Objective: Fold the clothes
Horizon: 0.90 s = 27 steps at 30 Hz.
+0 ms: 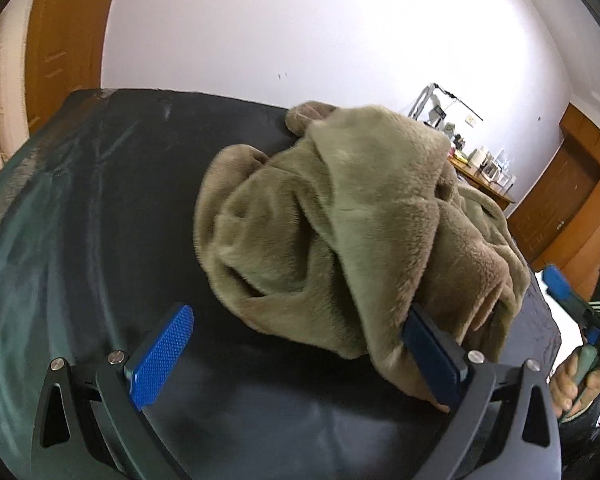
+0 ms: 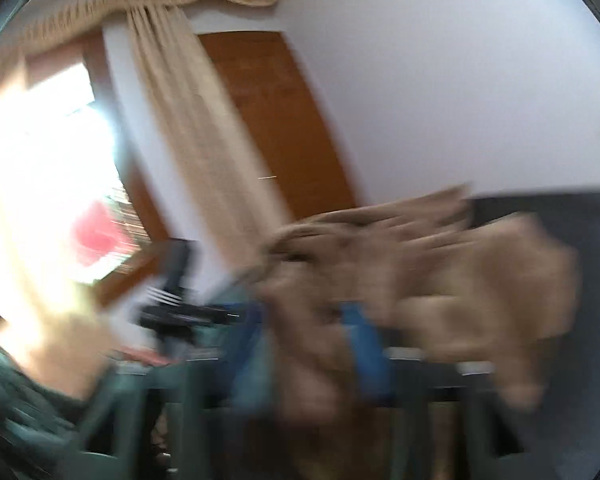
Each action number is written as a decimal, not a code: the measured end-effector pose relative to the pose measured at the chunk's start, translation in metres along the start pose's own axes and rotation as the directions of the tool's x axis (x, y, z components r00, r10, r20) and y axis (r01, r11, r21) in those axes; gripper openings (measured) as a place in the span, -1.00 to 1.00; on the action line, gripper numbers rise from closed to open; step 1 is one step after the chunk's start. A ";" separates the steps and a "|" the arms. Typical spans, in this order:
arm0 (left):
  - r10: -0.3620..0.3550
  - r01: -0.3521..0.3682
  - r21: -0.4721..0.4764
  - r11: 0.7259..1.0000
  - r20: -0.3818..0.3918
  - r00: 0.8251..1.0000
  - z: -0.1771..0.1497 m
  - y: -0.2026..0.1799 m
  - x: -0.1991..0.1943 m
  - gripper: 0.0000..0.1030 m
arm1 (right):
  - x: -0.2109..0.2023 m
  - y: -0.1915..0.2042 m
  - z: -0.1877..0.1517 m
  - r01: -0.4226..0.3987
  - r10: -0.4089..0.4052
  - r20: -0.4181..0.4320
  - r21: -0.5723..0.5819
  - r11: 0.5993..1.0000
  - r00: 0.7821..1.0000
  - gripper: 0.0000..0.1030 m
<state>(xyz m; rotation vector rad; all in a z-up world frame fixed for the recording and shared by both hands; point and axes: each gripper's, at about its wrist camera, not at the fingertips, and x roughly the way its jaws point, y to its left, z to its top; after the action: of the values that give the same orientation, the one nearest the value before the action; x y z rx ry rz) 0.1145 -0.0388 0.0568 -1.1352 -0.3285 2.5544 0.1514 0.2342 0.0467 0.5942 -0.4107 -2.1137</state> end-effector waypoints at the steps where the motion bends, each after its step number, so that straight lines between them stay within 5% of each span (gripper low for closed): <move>1: 0.001 -0.001 0.006 1.000 0.007 1.000 0.000 0.001 -0.002 1.00 | 0.017 0.006 -0.004 -0.054 0.054 -0.004 0.026 0.998 0.999 0.85; 8: 0.008 -0.011 0.045 0.999 0.055 0.998 -0.002 0.005 -0.014 1.00 | 0.098 0.001 -0.014 -0.251 0.272 -0.040 0.278 0.927 0.962 0.85; 14: 0.012 -0.020 0.079 0.997 0.096 0.995 -0.004 0.009 -0.025 1.00 | 0.128 -0.009 -0.019 -0.123 0.155 -0.086 0.298 0.947 0.984 0.75; 22: 0.029 -0.042 0.103 0.994 0.122 0.992 -0.005 0.005 -0.031 1.00 | 0.163 -0.034 -0.005 0.114 -0.093 -0.102 0.221 0.968 0.990 -0.58; 27: 0.050 -0.074 0.170 0.983 0.143 0.988 -0.006 -0.007 -0.033 1.00 | 0.136 -0.022 0.011 0.118 -0.118 -0.003 0.113 0.987 0.993 -0.77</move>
<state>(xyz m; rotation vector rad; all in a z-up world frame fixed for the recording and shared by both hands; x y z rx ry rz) 0.1414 -0.0444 0.0777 -0.9212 -0.0990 2.6625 0.0630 0.1352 0.0097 0.6948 -0.5105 -2.2155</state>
